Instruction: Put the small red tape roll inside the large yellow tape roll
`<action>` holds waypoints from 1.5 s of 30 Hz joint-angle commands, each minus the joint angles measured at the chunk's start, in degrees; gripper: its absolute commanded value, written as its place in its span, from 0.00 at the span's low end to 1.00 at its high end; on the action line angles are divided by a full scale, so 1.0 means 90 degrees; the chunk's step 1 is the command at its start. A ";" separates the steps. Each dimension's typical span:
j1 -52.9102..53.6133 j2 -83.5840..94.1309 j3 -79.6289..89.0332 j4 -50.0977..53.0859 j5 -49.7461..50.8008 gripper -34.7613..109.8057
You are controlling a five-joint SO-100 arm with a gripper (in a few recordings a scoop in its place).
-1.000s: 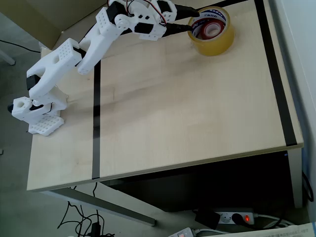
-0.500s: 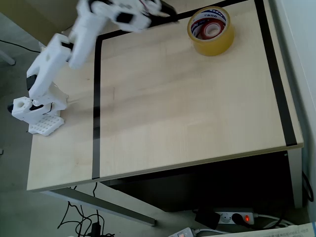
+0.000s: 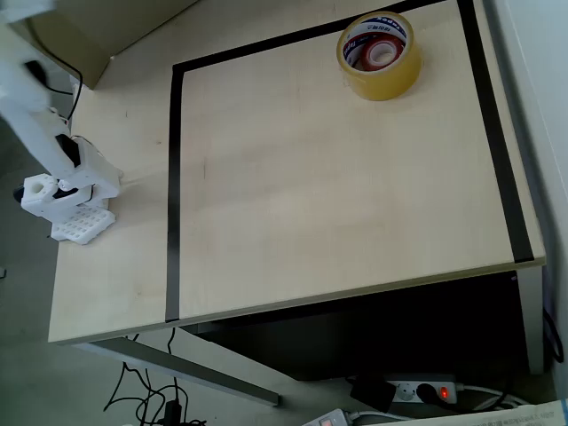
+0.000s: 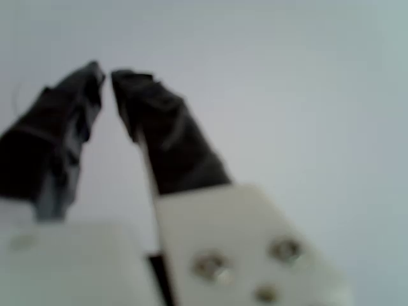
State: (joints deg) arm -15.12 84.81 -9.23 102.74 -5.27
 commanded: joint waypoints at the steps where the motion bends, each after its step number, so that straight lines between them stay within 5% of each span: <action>1: 0.0059 0.2354 0.2051 0.0068 -0.0117 0.24; 5: 0.0449 0.3633 0.4551 -0.0088 -0.0088 0.24; 10: 0.1436 0.7852 1.2119 -0.4443 -0.0088 0.24; 17: 0.1787 1.0596 1.6064 -0.6582 -0.0127 0.24; 34: 0.2197 1.1797 2.0869 -0.6035 0.0684 0.24; 41: 0.1973 1.1797 2.0879 -0.3711 0.0850 0.24; 45: 0.1924 1.1807 2.0879 -0.3525 0.0859 0.24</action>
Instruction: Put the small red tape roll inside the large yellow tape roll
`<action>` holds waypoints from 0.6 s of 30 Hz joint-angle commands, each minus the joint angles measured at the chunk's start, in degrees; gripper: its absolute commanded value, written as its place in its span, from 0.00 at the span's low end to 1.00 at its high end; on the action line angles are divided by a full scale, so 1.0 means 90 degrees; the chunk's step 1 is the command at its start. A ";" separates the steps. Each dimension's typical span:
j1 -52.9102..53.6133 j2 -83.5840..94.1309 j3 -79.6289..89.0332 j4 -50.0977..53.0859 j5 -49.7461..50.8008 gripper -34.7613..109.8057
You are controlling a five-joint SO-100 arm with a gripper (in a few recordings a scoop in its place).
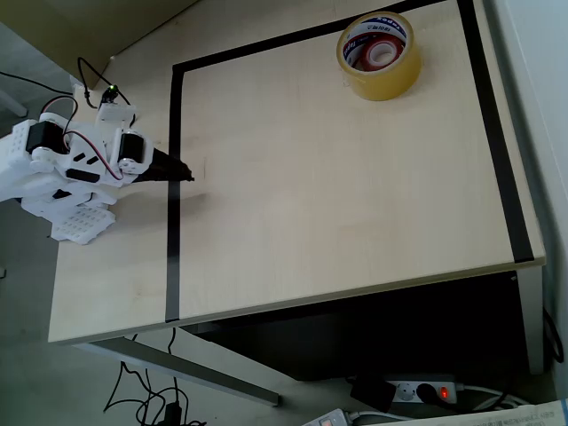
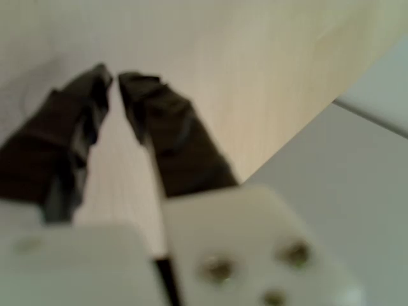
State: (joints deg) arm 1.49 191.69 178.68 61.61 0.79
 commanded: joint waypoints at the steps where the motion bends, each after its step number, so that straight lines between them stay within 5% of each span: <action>1: 0.0146 -0.0068 0.0000 0.1045 0.0186 0.24; 18: 0.0225 -0.0068 0.0000 0.1045 0.0186 0.24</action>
